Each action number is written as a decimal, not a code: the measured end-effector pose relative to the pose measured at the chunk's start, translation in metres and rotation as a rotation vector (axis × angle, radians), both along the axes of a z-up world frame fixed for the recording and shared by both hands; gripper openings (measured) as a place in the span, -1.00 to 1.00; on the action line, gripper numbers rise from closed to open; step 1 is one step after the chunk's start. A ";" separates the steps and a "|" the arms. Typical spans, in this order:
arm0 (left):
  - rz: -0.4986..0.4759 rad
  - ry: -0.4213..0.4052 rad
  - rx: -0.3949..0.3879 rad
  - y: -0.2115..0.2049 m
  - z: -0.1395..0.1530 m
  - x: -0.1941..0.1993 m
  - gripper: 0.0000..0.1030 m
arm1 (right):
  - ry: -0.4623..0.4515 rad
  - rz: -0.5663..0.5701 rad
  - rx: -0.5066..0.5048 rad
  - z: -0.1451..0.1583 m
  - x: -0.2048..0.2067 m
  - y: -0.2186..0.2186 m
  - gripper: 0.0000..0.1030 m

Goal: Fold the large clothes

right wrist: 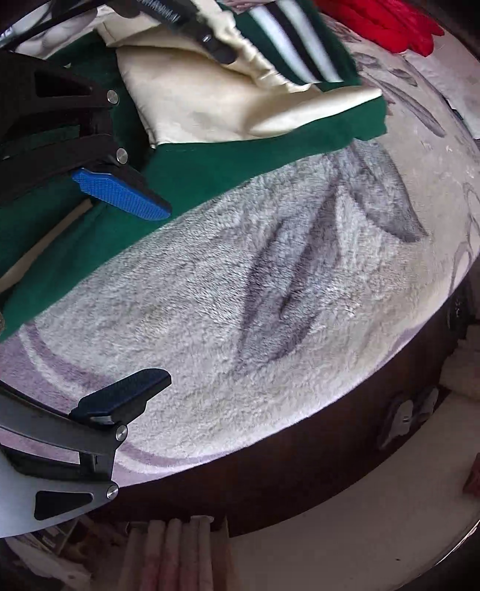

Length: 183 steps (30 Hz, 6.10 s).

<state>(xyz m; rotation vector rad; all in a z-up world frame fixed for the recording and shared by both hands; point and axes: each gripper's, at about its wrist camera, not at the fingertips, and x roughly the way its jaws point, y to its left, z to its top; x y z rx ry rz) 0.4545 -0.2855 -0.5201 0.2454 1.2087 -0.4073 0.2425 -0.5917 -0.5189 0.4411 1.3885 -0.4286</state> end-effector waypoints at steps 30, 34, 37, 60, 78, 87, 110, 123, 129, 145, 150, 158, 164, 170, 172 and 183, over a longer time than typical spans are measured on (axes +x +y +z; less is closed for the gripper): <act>0.328 -0.023 0.164 0.204 0.022 -0.021 0.67 | -0.138 0.035 0.558 -0.013 0.126 0.083 0.63; 0.471 -0.077 0.331 0.263 -0.010 0.012 0.67 | 0.050 0.091 0.506 -0.055 0.137 0.110 0.63; 0.521 -0.010 0.345 0.293 -0.051 0.034 0.71 | 0.053 0.151 0.471 -0.074 0.145 0.134 0.44; 0.529 -0.077 0.391 0.316 -0.056 0.057 0.94 | -0.014 0.254 0.266 -0.008 0.172 0.133 -0.29; 0.521 -0.044 0.497 0.286 -0.034 -0.080 0.94 | 0.103 0.256 -0.017 -0.060 0.070 0.109 -0.30; 0.490 0.003 0.544 0.289 -0.096 -0.099 0.99 | 0.093 0.394 0.066 -0.054 0.049 0.127 -0.29; 0.519 0.129 0.450 0.274 -0.054 -0.165 1.00 | 0.229 0.360 0.449 -0.056 -0.073 0.322 -0.24; 0.430 0.152 0.449 0.275 -0.069 -0.220 1.00 | 0.246 0.325 0.250 -0.089 -0.138 0.426 -0.69; 0.454 0.115 0.409 0.287 -0.051 -0.225 1.00 | 0.135 0.325 0.368 -0.053 -0.155 0.431 -0.75; 0.426 0.010 0.358 0.265 0.044 -0.136 1.00 | 0.063 0.351 0.419 0.033 -0.089 0.371 -0.72; 0.428 -0.059 0.363 0.233 0.070 0.001 1.00 | -0.035 0.306 0.344 0.071 0.013 0.315 -0.71; 0.382 -0.021 0.458 0.168 0.015 0.167 1.00 | -0.090 0.268 0.287 0.060 0.224 0.250 -0.67; 0.407 -0.018 0.512 0.162 -0.034 0.233 1.00 | -0.065 0.229 0.283 -0.002 0.337 0.255 0.00; 0.432 -0.007 0.524 0.171 -0.069 0.262 1.00 | 0.015 0.243 0.203 -0.064 0.396 0.284 0.27; 0.432 -0.006 0.520 0.174 -0.077 0.264 1.00 | 0.075 0.291 0.162 -0.086 0.409 0.293 0.26; 0.482 -0.035 0.448 0.193 -0.059 0.283 1.00 | -0.026 0.333 -0.002 -0.083 0.427 0.281 -0.71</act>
